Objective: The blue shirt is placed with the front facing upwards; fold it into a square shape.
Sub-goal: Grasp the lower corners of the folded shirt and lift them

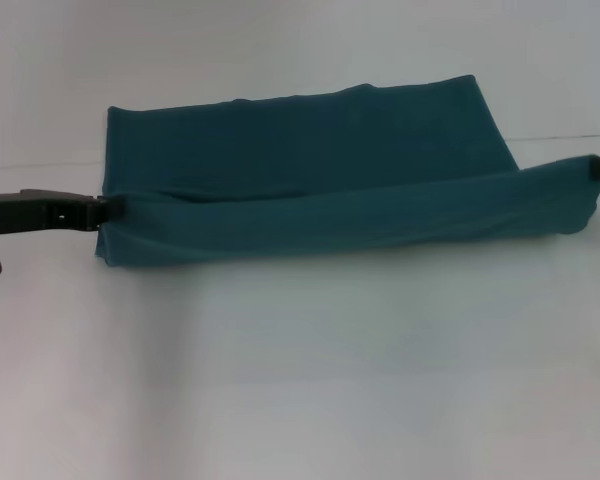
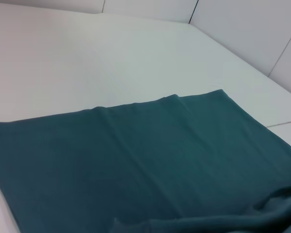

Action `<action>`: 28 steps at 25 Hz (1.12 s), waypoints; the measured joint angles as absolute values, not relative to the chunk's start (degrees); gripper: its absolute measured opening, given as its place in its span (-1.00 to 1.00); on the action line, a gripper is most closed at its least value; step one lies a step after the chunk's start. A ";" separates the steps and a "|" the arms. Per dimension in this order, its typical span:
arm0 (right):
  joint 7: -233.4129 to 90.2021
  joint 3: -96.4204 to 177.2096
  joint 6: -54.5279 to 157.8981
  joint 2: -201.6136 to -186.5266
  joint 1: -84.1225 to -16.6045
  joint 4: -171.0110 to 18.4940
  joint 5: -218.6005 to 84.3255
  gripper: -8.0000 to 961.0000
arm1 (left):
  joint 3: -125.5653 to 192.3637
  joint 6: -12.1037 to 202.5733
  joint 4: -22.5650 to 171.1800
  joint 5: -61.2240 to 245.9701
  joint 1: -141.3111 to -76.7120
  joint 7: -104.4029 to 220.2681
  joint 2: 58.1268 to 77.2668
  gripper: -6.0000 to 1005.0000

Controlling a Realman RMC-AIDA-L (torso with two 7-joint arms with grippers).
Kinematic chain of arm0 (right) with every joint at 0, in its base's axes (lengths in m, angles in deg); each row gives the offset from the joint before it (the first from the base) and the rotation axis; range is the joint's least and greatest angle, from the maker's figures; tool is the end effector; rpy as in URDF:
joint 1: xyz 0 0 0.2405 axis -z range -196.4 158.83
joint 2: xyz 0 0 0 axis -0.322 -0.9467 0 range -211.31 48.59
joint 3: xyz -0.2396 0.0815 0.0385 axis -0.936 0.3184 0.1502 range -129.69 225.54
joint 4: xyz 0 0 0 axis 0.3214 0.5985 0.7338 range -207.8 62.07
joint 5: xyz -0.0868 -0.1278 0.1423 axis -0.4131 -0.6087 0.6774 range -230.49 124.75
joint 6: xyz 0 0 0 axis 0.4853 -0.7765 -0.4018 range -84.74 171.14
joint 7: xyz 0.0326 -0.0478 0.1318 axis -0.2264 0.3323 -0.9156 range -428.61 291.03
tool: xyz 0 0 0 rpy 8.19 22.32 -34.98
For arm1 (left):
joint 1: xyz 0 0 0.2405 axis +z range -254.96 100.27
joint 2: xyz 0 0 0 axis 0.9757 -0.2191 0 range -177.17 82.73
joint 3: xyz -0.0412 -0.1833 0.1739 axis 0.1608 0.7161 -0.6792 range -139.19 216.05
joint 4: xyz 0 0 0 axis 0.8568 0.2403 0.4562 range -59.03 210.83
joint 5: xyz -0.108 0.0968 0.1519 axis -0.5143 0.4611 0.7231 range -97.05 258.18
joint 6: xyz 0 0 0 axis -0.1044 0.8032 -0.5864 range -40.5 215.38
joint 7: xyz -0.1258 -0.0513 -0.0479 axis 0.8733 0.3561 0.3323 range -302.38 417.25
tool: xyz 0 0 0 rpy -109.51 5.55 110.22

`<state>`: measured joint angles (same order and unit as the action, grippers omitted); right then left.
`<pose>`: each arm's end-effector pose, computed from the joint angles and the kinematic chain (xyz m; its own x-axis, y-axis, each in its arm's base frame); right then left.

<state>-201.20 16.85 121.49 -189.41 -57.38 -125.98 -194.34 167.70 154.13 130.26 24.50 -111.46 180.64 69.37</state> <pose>0.2902 0.4106 0.1482 0.4666 -0.7406 -0.4835 -0.8664 -0.2730 -0.4181 -0.2439 0.4119 0.0520 0.6345 0.6162 0.4666 0.7728 -0.5171 -0.3680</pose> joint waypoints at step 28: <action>-201.14 13.21 130.47 -191.78 -50.16 -132.51 -194.46 -0.92 | 170.19 164.69 138.46 24.35 -104.81 180.45 70.56 -0.98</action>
